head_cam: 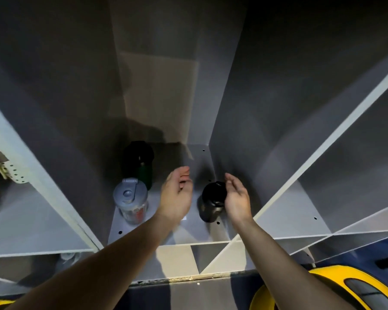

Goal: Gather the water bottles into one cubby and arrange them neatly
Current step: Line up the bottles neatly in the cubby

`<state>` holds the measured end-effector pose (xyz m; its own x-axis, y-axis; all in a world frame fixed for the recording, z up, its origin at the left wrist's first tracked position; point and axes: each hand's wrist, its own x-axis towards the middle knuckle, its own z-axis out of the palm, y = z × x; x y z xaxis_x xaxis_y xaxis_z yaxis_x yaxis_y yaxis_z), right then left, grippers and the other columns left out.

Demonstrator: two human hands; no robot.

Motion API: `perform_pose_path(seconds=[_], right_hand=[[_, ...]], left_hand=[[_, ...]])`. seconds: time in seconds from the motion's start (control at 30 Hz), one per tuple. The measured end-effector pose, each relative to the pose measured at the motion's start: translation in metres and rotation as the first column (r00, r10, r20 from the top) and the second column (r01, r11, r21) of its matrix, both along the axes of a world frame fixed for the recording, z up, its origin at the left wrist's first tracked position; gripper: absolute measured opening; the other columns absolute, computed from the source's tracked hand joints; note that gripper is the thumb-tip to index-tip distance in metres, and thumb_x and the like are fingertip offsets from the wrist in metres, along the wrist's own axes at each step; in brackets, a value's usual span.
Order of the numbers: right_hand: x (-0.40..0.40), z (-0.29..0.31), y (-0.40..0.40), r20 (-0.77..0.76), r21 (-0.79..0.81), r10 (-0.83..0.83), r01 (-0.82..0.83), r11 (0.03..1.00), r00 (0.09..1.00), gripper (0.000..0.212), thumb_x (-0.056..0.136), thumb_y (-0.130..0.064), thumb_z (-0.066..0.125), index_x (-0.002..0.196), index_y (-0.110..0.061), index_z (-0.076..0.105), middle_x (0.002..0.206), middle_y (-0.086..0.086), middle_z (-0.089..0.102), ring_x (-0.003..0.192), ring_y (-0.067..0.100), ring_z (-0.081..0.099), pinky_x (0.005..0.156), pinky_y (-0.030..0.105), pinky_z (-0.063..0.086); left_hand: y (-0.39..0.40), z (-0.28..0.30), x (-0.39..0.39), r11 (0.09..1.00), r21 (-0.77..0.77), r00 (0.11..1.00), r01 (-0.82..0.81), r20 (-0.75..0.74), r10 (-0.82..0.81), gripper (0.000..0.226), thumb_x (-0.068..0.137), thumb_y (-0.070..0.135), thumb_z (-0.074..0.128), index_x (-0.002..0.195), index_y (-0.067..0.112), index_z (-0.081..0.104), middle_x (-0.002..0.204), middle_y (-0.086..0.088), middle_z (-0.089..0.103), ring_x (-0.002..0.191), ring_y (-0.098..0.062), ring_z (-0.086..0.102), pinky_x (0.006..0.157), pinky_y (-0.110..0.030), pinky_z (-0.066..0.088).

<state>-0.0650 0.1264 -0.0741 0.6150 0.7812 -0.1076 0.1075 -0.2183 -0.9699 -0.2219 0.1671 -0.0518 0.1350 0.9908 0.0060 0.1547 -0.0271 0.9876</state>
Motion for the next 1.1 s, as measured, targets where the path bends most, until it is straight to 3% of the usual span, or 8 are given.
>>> perform_pose_path(seconds=[0.07,0.23,0.33,0.5,0.73,0.83,0.9,1.1], right_hand=[[0.005,-0.004,-0.006,0.018,-0.069,0.002,0.0,0.998,1.0,0.038,0.099,-0.013,0.047,0.136,-0.019,0.057,0.138,0.001,0.058,0.13,0.018,0.051,0.113,0.031,0.036],[0.007,-0.018,-0.014,-0.02,-0.223,0.04,-0.043,0.974,0.999,0.06,0.086,-0.003,0.051,0.145,-0.019,0.047,0.141,0.004,0.056,0.133,0.022,0.05,0.115,0.038,0.037],[0.006,-0.025,-0.019,-0.071,-0.236,0.025,-0.041,0.971,0.997,0.057,0.084,-0.008,0.054,0.139,-0.025,0.052,0.13,0.003,0.063,0.124,0.024,0.058,0.109,0.042,0.044],[0.01,-0.032,-0.023,-0.12,-0.267,0.044,-0.074,0.961,0.992,0.044,0.09,-0.012,0.053,0.132,-0.027,0.057,0.12,0.003,0.066,0.112,0.023,0.062,0.103,0.042,0.049],[0.025,-0.058,-0.009,-0.339,-0.234,-0.005,-0.079,0.969,0.941,0.045,0.101,-0.021,0.047,0.146,-0.022,0.045,0.143,0.006,0.055,0.13,0.025,0.051,0.117,0.04,0.034],[0.03,-0.069,0.0,-0.458,-0.189,-0.049,-0.043,0.981,0.888,0.044,0.101,-0.027,0.048,0.145,-0.024,0.046,0.143,0.001,0.054,0.128,0.023,0.051,0.115,0.042,0.035],[0.03,-0.068,0.001,-0.501,-0.183,-0.058,-0.04,0.982,0.863,0.046,0.101,-0.031,0.048,0.147,-0.026,0.044,0.137,-0.002,0.054,0.126,0.024,0.05,0.111,0.042,0.037],[0.029,-0.075,-0.006,-0.474,-0.181,-0.039,-0.054,0.982,0.88,0.04,0.1,-0.043,0.046,0.136,-0.029,0.056,0.135,0.002,0.061,0.126,0.023,0.055,0.116,0.046,0.036]], left_hand=[[-0.003,-0.004,0.019,0.998,-0.033,0.998,0.062,0.035,-0.06,0.041,0.09,-0.002,0.046,0.129,0.012,0.055,0.122,-0.007,0.063,0.104,-0.017,0.06,0.105,-0.034,0.046],[0.003,-0.036,0.05,0.943,-0.302,0.988,0.142,0.108,-0.114,0.049,0.089,0.005,0.048,0.137,0.014,0.049,0.133,-0.004,0.058,0.125,-0.022,0.053,0.117,-0.04,0.033],[0.014,-0.066,0.06,0.898,-0.393,0.978,0.2,0.033,-0.204,0.057,0.084,0.018,0.05,0.14,0.027,0.045,0.134,0.002,0.054,0.126,-0.021,0.051,0.113,-0.045,0.038],[0.01,-0.057,0.077,0.83,-0.553,0.997,0.079,0.034,-0.073,0.038,0.094,0.004,0.049,0.132,-0.001,0.05,0.133,-0.026,0.055,0.117,-0.037,0.054,0.094,-0.031,0.04],[-0.006,-0.051,0.072,0.781,-0.611,0.937,0.131,0.333,0.104,0.034,0.103,0.022,0.036,0.124,0.004,0.056,0.11,-0.013,0.061,0.095,-0.021,0.057,0.09,-0.031,0.043],[-0.008,-0.054,0.068,0.791,-0.594,0.923,0.147,0.369,0.105,0.033,0.104,0.027,0.034,0.112,0.011,0.061,0.111,-0.008,0.063,0.111,-0.023,0.056,0.11,-0.036,0.036],[-0.01,-0.054,0.065,0.793,-0.59,0.922,0.154,0.374,0.098,0.037,0.104,0.03,0.032,0.123,0.011,0.058,0.125,-0.009,0.06,0.128,-0.025,0.05,0.118,-0.039,0.028],[-0.019,-0.04,0.06,0.78,-0.583,0.909,0.226,0.415,0.047,0.048,0.104,0.034,0.026,0.144,0.011,0.041,0.147,-0.008,0.048,0.141,-0.024,0.037,0.119,-0.037,0.022]])
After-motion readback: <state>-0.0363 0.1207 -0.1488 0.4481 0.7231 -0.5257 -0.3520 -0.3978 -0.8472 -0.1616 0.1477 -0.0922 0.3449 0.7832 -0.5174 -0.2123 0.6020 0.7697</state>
